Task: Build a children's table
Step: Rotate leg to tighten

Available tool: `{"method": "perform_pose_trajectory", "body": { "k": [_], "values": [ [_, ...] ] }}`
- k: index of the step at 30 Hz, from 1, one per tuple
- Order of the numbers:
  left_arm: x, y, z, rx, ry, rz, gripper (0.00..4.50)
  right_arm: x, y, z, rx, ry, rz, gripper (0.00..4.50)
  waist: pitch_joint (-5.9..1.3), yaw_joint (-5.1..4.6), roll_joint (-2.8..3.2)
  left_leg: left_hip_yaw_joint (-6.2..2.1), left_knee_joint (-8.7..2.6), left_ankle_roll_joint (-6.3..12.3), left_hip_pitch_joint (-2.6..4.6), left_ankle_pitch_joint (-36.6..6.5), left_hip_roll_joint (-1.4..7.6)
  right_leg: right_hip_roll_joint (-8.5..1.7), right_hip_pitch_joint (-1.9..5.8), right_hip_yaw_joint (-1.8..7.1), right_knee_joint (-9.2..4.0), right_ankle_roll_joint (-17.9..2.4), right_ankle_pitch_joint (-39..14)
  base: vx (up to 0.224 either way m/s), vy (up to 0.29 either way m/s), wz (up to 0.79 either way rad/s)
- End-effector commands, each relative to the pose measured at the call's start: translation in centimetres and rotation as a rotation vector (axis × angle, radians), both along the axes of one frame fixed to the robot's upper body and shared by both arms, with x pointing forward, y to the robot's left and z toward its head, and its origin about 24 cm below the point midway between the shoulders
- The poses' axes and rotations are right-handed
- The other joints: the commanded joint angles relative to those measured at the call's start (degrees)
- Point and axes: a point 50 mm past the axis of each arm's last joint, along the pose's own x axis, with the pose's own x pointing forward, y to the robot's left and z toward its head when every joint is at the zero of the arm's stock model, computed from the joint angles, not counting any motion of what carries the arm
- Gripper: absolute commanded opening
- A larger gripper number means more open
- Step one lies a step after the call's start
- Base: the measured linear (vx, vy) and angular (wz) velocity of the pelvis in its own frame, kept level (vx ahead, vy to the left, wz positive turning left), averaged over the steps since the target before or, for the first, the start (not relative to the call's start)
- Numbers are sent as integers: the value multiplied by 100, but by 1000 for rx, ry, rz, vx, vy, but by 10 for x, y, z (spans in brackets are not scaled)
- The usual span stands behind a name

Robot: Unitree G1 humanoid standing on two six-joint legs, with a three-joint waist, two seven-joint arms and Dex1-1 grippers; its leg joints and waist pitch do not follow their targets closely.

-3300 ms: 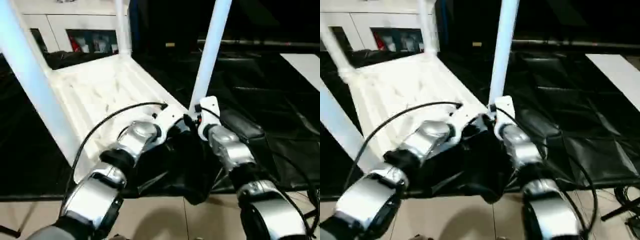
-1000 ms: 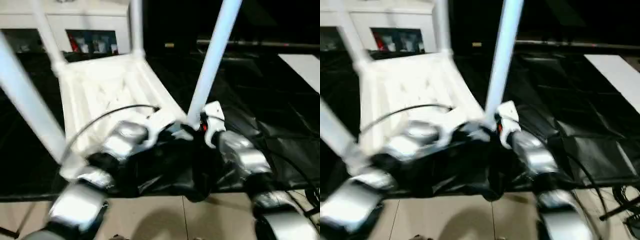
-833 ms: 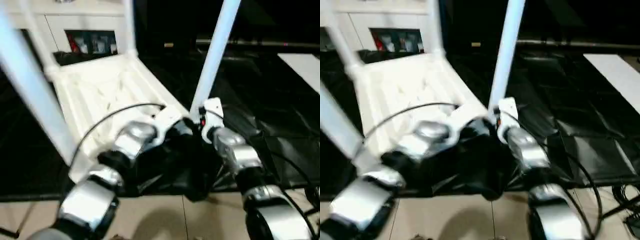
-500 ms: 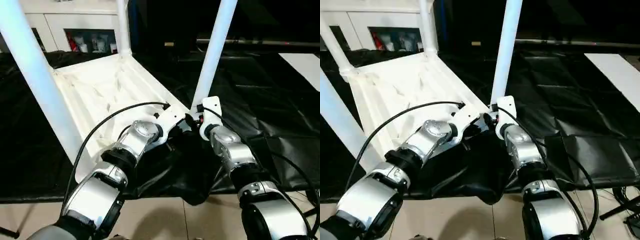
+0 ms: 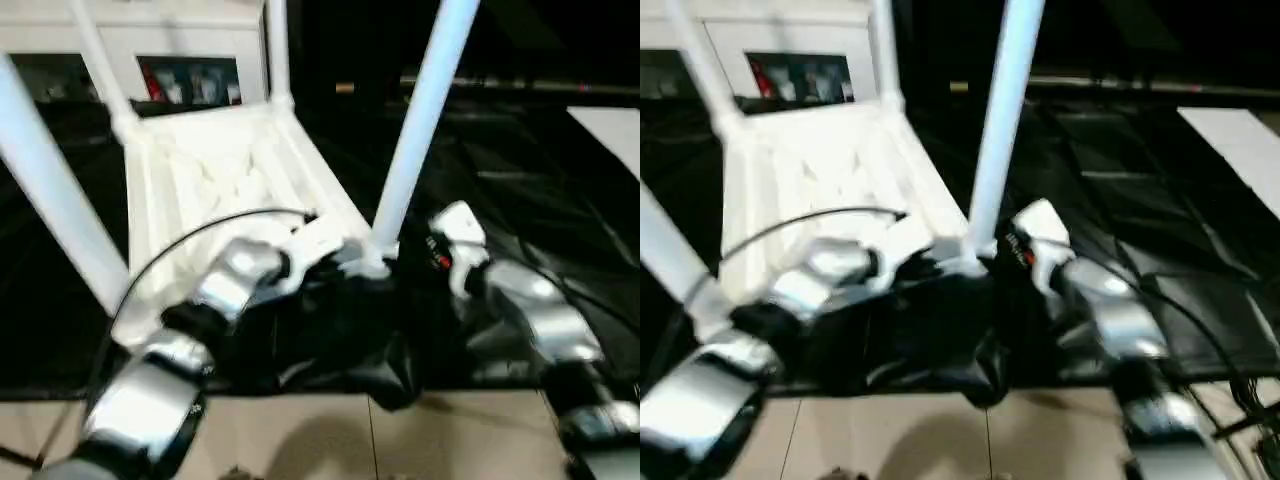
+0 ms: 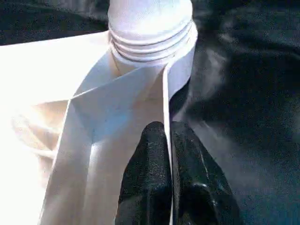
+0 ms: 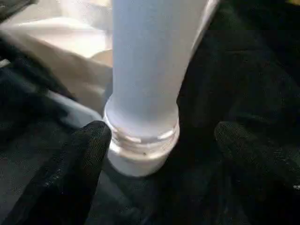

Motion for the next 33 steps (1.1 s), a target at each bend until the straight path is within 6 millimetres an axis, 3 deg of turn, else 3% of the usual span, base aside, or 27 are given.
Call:
{"method": "perform_pose_trajectory", "body": {
  "k": [1,3,4,5,6,9,14,17,22,27,33],
  "values": [
    [-12,1,-10,40,40,-117,0,-6,0,7,9,3,77,393,-370,44,-57,21,-381,384,86,-1496,87,-212,277,133,-449,-1188,-1355,0,0,0],
    [-19,10,-11,88,57,-235,0,-19,-11,10,-15,34,150,393,-374,61,-19,20,-388,357,88,-1500,95,-208,279,140,-424,-1253,-1177,0,0,0],
    [-21,13,-11,98,69,-264,0,-21,-14,10,-25,39,162,393,-375,69,-30,20,-386,355,86,-1503,97,-207,284,138,-426,-1258,-1152,0,0,0],
    [-23,16,-11,109,80,-288,0,-23,-16,11,-31,40,170,393,-379,92,6,22,-387,337,98,-1462,103,-207,275,139,-404,-1306,-1050,0,0,0],
    [-25,18,-12,119,89,-316,0,-24,-19,12,-35,41,170,393,-380,97,-14,35,-382,315,99,-1484,101,-201,271,137,-405,-1329,-1022,0,0,0],
    [-25,26,-10,141,68,-345,0,-24,-28,13,-51,44,136,393,-385,137,10,41,-382,237,121,-1536,106,-204,256,140,-391,-1378,-976,0,0,0],
    [-25,32,-7,153,68,-356,0,-28,-28,12,-53,55,140,393,-386,177,-8,35,-388,179,113,-1519,101,-215,276,138,-377,-1345,-1000,0,0,0],
    [-26,34,-7,153,76,-364,0,-29,-24,12,-47,58,151,393,-395,177,-9,35,-379,195,110,-1435,100,-220,280,137,-365,-1341,-917,0,0,0],
    [-26,33,-8,142,65,-363,0,-36,-1,9,-9,72,258,393,-391,158,1,34,-383,206,111,-1506,104,-210,274,131,-364,-1358,-929,0,0,0],
    [-27,21,-8,119,50,-372,0,-27,20,0,-47,56,288,393,-398,151,2,34,-381,115,128,-1518,104,-220,251,138,-360,-1387,-958,0,0,0],
    [-27,13,-8,105,45,-378,0,-19,27,-2,-69,32,268,393,-408,187,22,36,-370,93,132,-1390,94,-209,272,144,-330,-1395,-668,0,0,0]
  ]
}}
